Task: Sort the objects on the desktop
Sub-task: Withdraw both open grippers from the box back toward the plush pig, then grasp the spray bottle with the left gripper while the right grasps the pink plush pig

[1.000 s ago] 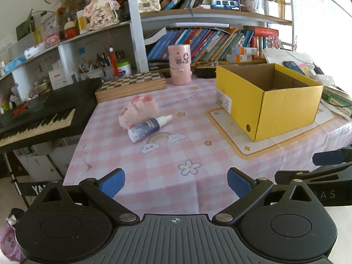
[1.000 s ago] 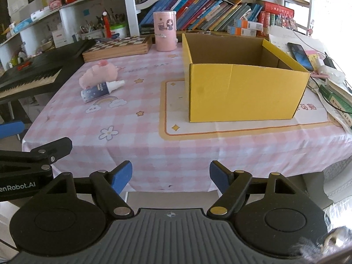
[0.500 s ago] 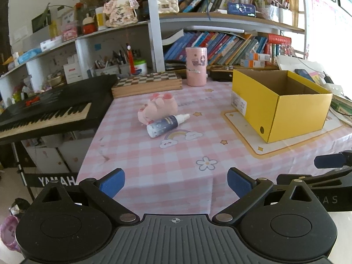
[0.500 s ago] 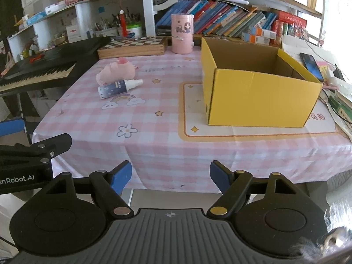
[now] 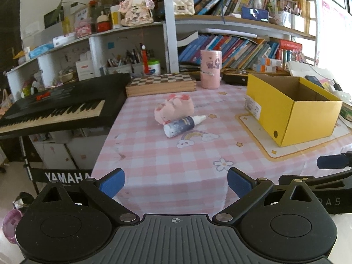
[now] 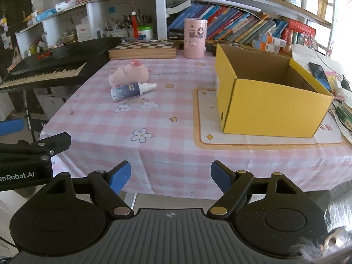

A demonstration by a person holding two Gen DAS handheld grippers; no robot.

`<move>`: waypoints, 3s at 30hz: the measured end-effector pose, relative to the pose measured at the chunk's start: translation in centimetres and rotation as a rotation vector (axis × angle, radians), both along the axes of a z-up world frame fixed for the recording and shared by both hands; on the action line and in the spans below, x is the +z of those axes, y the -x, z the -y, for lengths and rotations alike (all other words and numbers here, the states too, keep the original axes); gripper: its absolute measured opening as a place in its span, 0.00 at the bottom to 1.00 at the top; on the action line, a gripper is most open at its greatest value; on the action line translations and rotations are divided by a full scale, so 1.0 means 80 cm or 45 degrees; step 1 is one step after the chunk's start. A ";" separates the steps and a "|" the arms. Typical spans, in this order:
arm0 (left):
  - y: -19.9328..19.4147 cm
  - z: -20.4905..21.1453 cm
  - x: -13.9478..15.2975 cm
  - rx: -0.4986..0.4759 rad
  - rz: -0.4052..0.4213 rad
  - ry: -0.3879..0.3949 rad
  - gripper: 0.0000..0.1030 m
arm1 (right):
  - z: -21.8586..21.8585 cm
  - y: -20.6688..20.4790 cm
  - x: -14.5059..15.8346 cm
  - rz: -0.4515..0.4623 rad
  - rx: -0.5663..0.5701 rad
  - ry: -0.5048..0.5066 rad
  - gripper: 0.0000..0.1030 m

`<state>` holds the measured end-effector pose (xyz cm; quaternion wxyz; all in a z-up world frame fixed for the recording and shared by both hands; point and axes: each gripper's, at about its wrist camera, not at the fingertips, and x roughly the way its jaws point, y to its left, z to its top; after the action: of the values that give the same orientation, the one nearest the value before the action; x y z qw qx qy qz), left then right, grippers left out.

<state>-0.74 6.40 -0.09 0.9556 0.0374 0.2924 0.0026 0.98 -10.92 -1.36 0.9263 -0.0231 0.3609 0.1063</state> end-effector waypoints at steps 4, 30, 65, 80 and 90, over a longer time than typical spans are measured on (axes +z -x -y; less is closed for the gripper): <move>0.002 -0.010 0.002 0.021 0.009 0.002 0.98 | -0.013 -0.002 0.003 0.002 0.034 0.009 0.77; -0.082 -0.024 -0.007 0.133 -0.067 0.005 0.98 | -0.029 -0.107 -0.001 -0.018 0.136 0.008 0.78; -0.280 -0.003 -0.044 0.114 -0.198 0.064 0.90 | -0.022 -0.327 0.025 0.032 0.250 -0.146 0.78; -0.308 0.009 -0.077 -0.065 -0.331 0.126 0.46 | -0.044 -0.371 0.017 -0.047 0.338 -0.182 0.81; -0.302 0.023 -0.087 -0.135 -0.396 0.115 0.31 | -0.106 -0.404 -0.008 -0.197 0.537 -0.181 0.82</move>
<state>23.42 4.53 -7.02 0.8983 0.0099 0.4341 -0.0666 33.27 -2.40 -2.04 0.8524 -0.0246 0.4095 0.3241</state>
